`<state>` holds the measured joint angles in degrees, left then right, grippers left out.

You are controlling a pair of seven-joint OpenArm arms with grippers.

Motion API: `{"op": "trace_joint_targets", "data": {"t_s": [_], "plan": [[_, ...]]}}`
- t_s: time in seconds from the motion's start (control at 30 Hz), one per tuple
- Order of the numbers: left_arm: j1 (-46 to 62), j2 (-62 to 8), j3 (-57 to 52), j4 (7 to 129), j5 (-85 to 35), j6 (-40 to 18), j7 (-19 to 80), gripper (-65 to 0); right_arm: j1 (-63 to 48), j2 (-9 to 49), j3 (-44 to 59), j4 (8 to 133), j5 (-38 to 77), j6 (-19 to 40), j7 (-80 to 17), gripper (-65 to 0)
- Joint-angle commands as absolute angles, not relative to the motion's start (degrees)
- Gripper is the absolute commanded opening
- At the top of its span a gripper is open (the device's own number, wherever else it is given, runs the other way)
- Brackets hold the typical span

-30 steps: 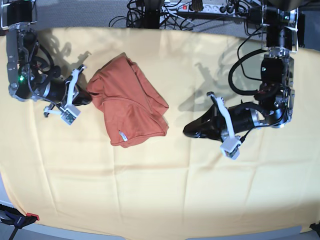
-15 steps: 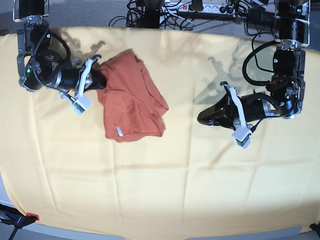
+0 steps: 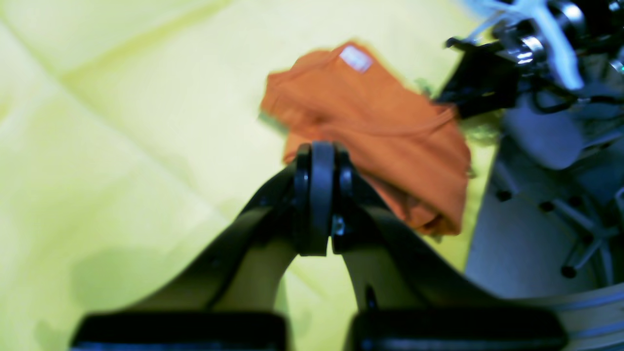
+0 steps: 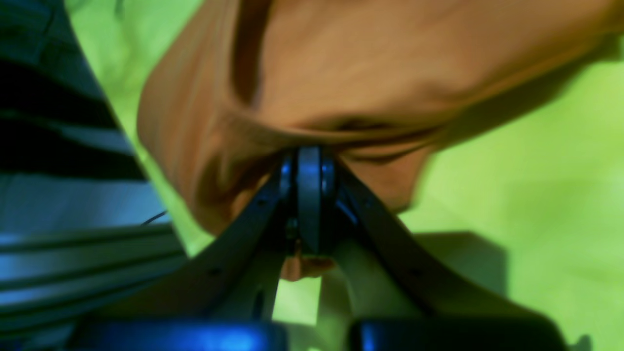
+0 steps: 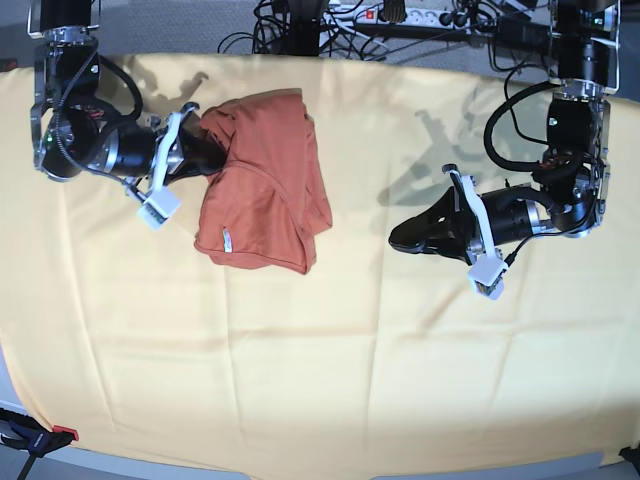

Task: Fold the T-shirt properly
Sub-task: 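Move the left gripper to the bundle's side edge and open it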

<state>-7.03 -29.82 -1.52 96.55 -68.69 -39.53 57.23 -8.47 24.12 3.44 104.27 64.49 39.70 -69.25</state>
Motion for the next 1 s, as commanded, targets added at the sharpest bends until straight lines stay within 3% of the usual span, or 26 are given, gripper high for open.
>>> {"op": "trace_joint_targets", "data": {"t_s": [0.0, 0.3, 0.5, 0.53, 0.63, 0.67, 0.87, 0.97], "plan": [[-8.1, -30.5, -1.9, 97.4, -70.9, -40.0, 56.0, -65.0, -7.4, 24.9, 5.0, 105.8, 65.8, 40.0, -68.2, -65.0], [-9.3, -25.7, 0.5, 97.4, -69.6, -40.0, 55.7, -65.0, -6.9, 24.9, 8.8, 106.1, 63.9, 40.0, -68.9, -65.0], [-12.5, -21.9, 8.6, 97.1, -51.0, -40.0, 46.0, -65.0, -6.9, 24.9, 8.8, 106.1, 60.4, 40.0, -69.5, -65.0], [-12.9, -21.5, 10.5, 97.1, -48.4, -40.0, 44.8, -62.3, -7.0, 24.9, 8.8, 106.1, 60.1, 40.0, -69.6, -65.0], [-14.0, -20.0, 16.4, 97.1, -41.1, -40.0, 43.3, -34.9, -6.9, 24.9, 8.8, 106.1, 59.7, 40.0, -69.7, -65.0], [-14.2, -19.5, 18.1, 97.1, -38.5, -38.3, 42.6, -30.1, -7.0, 24.9, 8.8, 106.1, 59.6, 40.0, -69.7, -65.0], [-14.2, -16.9, 24.6, 95.7, -21.5, -26.3, 36.0, -29.4, -6.9, 24.9, 8.8, 106.1, 59.5, 40.0, -69.7, -65.0], [-14.1, -16.2, 25.1, 95.1, -16.7, -21.6, 35.9, -29.4, -6.9, 24.9, 8.8, 106.1, 59.5, 40.0, -69.7, -53.8]]}}
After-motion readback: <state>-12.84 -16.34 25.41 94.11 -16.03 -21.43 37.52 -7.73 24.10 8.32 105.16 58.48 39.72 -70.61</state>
